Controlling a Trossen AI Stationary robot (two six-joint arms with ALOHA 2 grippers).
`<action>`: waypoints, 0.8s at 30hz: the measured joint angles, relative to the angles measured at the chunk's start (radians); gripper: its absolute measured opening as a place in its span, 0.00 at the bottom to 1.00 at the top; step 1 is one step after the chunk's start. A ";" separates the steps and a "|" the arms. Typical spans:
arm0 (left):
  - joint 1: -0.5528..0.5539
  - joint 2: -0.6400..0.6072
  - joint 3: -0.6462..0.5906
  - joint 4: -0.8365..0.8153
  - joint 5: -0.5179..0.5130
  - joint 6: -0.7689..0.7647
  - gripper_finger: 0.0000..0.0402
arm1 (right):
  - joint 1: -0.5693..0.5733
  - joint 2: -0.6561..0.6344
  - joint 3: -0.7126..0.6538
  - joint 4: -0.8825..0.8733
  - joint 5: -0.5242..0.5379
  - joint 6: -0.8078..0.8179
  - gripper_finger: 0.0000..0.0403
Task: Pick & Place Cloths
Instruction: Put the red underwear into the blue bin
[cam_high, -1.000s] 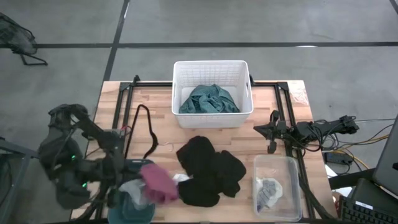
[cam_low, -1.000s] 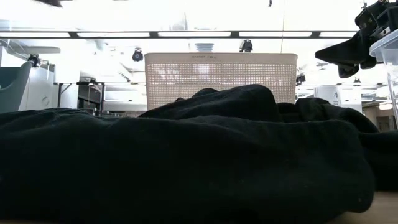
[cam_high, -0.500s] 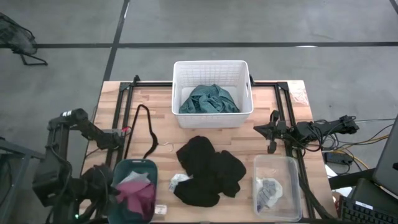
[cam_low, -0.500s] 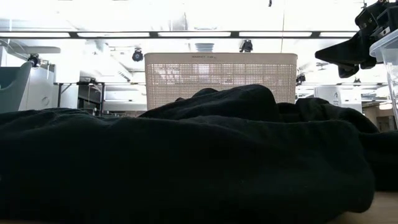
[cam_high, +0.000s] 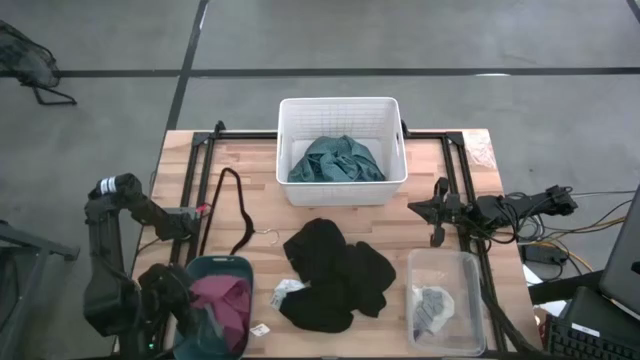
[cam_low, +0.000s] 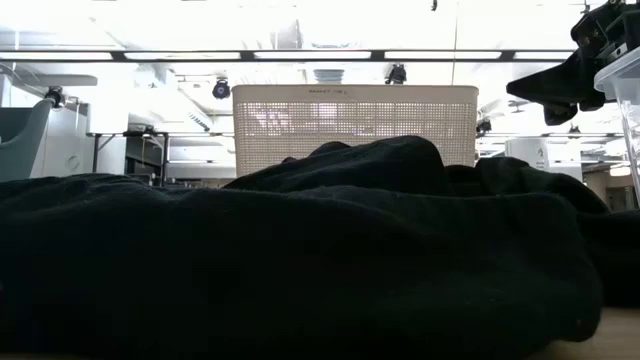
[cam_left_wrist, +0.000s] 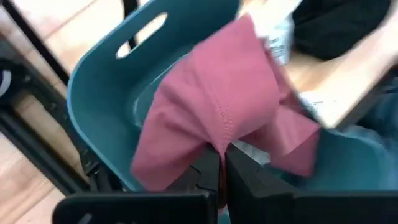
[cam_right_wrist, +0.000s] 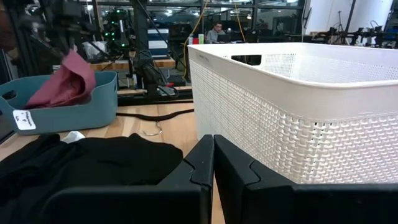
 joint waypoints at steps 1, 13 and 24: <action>0.000 0.000 -0.029 0.024 0.005 -0.002 0.03 | 0.000 0.000 0.000 0.000 0.000 0.001 0.02; 0.032 0.000 -0.356 0.501 -0.033 0.087 0.04 | 0.000 0.000 0.000 0.000 0.000 0.000 0.02; 0.037 -0.009 -0.487 0.690 -0.025 0.037 0.05 | 0.000 0.000 0.000 -0.001 0.000 0.001 0.02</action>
